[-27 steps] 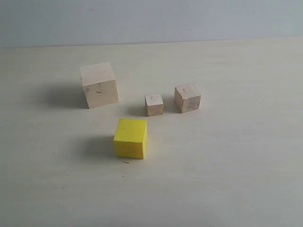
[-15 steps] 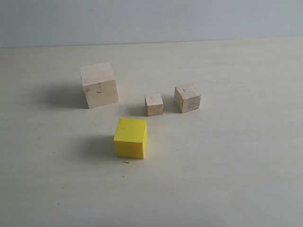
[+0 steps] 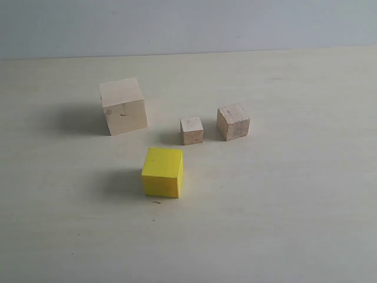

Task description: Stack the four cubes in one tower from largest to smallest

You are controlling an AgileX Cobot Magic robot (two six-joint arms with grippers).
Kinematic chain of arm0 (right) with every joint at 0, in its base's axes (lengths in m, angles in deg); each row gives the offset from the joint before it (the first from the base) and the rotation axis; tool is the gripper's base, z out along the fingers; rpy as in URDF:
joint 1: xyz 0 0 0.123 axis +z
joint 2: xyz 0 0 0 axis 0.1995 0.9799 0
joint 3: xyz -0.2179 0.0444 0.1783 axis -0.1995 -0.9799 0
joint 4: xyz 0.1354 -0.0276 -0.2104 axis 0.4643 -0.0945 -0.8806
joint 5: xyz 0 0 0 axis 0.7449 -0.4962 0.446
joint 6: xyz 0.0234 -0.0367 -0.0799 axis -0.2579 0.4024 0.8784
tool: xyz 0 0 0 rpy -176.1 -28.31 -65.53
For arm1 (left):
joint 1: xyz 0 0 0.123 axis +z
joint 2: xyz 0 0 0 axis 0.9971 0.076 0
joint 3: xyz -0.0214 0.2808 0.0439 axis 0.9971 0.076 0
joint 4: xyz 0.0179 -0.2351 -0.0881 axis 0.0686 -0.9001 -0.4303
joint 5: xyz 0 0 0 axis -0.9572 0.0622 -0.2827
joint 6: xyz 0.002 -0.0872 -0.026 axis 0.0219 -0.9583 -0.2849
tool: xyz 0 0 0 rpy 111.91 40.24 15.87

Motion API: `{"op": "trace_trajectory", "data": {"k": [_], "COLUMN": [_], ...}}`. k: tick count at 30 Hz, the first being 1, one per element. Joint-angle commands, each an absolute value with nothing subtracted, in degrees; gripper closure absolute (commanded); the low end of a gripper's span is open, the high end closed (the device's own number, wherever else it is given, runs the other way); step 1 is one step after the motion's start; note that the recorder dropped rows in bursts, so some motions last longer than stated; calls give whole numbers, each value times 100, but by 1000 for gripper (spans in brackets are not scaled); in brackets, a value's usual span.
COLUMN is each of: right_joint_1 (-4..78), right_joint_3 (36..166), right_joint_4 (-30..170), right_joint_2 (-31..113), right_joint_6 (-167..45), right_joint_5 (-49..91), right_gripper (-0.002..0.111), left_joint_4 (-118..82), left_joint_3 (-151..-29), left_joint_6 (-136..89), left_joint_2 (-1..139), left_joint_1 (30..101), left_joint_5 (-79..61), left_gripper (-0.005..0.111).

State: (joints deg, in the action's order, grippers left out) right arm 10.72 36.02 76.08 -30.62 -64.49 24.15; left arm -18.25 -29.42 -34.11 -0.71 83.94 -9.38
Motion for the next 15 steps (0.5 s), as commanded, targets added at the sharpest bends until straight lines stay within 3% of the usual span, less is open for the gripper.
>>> {"op": "trace_trajectory", "data": {"k": [1,5,11,15], "right_joint_1": [1050,1050,1050,1050], "right_joint_3": [3577,3577,3616,4578], "right_joint_4": [7573,7584,7768,7776], "right_joint_2": [-3094,-3094,-3094,-2965], "right_joint_6": [-6436,-6436,-6677,-6778], "right_joint_5": [2863,3156,4752,4075], "right_gripper": [108,108,108,108], "left_joint_4": [-1825,-1857,-1881,-1881], "left_joint_3": [-2942,-2942,-3001,-3686], "left_joint_6": [-3391,-3391,-4013,-4280], "left_joint_2": [-107,-107,-107,221], "left_joint_1": [8356,8356,8356,8356], "left_joint_5": [-835,-646,-386,-457], "left_gripper": [107,107,107,107]}}
